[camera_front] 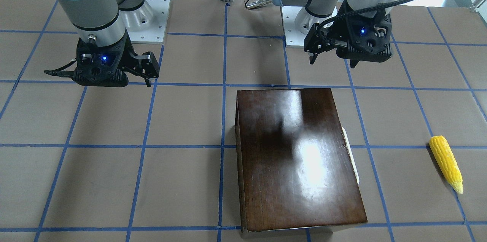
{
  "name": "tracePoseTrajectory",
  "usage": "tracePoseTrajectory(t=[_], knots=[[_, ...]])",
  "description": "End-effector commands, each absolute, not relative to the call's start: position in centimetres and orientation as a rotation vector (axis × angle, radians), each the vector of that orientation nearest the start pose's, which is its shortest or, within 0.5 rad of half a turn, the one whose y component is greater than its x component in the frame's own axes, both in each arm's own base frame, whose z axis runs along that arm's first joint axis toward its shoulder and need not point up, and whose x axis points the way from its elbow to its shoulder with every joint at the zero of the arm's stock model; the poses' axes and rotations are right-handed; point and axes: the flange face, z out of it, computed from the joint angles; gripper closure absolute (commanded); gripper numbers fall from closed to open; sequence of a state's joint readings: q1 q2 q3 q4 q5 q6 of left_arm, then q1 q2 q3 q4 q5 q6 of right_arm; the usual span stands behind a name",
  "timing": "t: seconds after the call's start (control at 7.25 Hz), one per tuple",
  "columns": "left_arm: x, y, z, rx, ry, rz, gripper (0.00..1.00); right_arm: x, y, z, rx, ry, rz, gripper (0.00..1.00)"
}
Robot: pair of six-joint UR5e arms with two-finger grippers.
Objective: Open drawer and put corn inside
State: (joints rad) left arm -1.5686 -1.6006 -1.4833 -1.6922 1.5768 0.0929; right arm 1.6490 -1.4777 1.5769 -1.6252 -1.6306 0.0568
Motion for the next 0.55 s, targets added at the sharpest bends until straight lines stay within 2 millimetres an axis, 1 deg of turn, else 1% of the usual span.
tracePoseTrajectory(t=[0.0, 0.14, 0.28, 0.41], knots=[[-13.06, -49.71, 50.47, 0.14, 3.128, 0.097, 0.0, 16.8, -51.34, 44.27, -0.037, 3.203, 0.067, 0.0], [-13.06, -49.56, 50.46, 0.14, 3.128, 0.109, 0.0, 16.8, -51.32, 44.36, -0.036, 3.203, 0.062, 0.0], [-13.2, -50.24, 49.97, 0.121, 3.143, 0.106, 0.0, 16.8, -51.3, 44.35, -0.037, 3.203, 0.065, 0.0], [-13.12, -50.36, 49.58, 0.128, 3.134, 0.111, 0.0, 16.8, -51.34, 44.27, -0.037, 3.203, 0.067, 0.0]])
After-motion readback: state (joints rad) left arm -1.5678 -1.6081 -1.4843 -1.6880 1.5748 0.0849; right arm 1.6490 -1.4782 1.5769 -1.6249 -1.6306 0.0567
